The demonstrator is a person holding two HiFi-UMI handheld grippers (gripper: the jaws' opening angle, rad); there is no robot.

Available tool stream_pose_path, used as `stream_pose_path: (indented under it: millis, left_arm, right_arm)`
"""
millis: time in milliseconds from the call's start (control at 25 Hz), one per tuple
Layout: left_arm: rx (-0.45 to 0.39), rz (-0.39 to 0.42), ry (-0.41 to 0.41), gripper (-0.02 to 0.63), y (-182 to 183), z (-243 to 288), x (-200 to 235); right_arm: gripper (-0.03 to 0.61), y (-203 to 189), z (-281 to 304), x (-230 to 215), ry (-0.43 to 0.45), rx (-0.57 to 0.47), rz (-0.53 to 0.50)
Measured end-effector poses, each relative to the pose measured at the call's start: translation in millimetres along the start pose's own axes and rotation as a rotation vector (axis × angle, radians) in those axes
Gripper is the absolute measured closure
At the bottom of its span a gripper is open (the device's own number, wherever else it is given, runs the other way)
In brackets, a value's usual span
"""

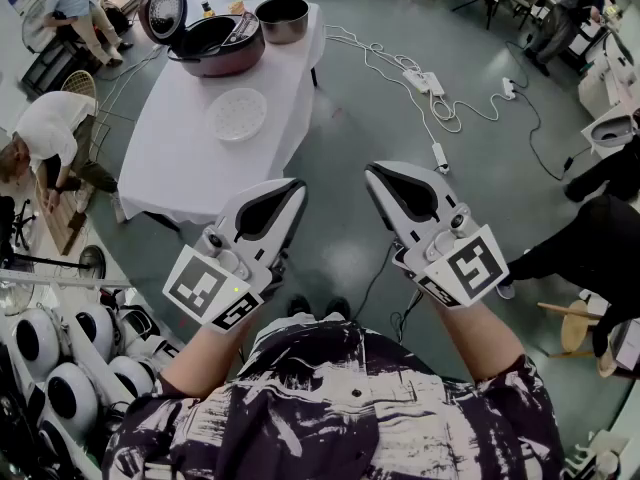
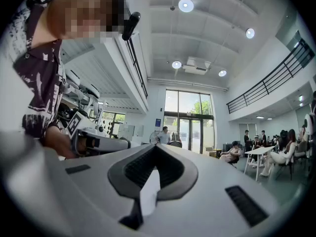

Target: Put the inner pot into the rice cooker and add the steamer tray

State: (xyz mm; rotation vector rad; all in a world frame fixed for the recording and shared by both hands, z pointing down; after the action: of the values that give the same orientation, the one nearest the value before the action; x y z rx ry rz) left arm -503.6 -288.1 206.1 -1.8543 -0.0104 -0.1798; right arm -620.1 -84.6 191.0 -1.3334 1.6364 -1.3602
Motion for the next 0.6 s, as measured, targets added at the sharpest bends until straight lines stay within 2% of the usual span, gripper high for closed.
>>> stream_pose_path:
  millis: [600]
  left_arm:
    - [0.000,-0.002,0.002,0.609,4.6,3.7,-0.2]
  right_arm:
    - [0.589,5.2,-3.7,-4.0,-0.002,0.003,-0.002]
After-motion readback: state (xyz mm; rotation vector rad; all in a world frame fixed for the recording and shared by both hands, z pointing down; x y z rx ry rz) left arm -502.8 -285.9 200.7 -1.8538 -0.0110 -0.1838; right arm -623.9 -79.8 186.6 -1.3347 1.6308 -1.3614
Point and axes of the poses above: the fingertips, and each gripper's own axes: z forward along the fingers, x to its left, y out of its top, the point moved 10 cm from there along -z, backward along the fingers, and after that the axes turned 10 degrees about -x, right-handed, at the moved point
